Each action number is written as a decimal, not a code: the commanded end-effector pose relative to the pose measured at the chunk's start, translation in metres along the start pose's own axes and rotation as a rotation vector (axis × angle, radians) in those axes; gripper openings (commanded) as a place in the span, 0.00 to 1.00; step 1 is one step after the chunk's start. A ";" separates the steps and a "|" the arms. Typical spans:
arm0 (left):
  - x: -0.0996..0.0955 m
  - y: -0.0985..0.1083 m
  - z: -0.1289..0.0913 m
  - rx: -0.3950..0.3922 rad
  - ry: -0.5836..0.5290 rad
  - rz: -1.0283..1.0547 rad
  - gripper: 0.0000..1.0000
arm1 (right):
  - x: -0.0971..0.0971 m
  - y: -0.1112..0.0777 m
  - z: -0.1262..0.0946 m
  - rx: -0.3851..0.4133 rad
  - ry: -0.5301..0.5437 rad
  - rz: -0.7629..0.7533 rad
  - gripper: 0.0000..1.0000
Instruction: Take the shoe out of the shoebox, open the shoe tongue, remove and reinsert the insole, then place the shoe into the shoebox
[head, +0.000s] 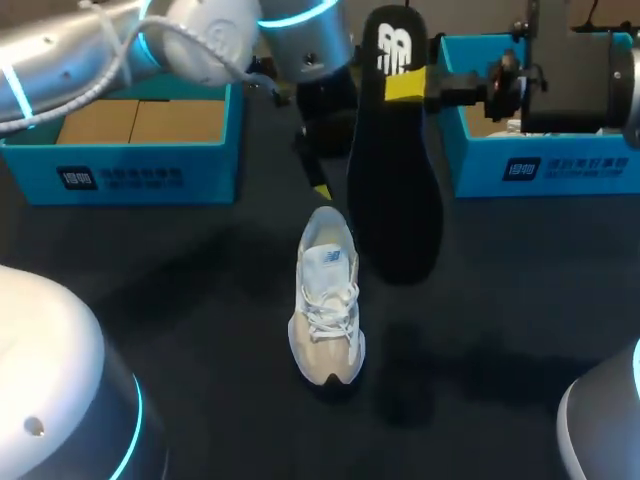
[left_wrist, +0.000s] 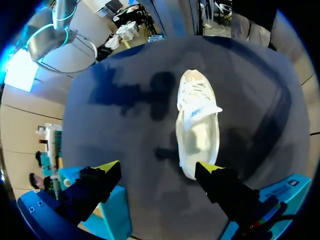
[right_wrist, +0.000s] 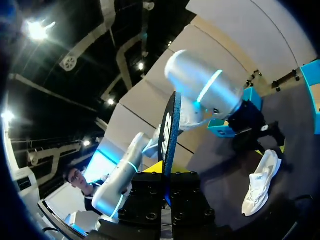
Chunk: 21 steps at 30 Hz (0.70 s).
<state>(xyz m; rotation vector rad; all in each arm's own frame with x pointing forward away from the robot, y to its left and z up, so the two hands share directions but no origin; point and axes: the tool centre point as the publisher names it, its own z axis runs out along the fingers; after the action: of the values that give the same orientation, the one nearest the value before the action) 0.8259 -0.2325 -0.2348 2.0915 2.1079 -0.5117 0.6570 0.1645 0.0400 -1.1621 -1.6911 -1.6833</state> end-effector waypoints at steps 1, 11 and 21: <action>0.007 -0.009 -0.028 -0.062 -0.173 0.016 1.00 | -0.013 -0.005 -0.012 -0.050 -0.005 0.039 0.00; 0.007 -0.011 -0.047 -0.101 -0.211 0.038 1.00 | -0.038 0.021 -0.023 -0.029 -0.030 0.155 0.00; 0.007 -0.011 -0.047 -0.101 -0.211 0.038 1.00 | -0.075 0.046 -0.028 0.013 -0.072 0.337 0.00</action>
<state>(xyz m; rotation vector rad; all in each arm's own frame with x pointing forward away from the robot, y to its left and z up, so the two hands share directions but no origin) 0.8225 -0.2129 -0.1891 1.9348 1.9424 -0.5718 0.7084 0.1095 0.0073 -1.4329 -1.4241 -1.4994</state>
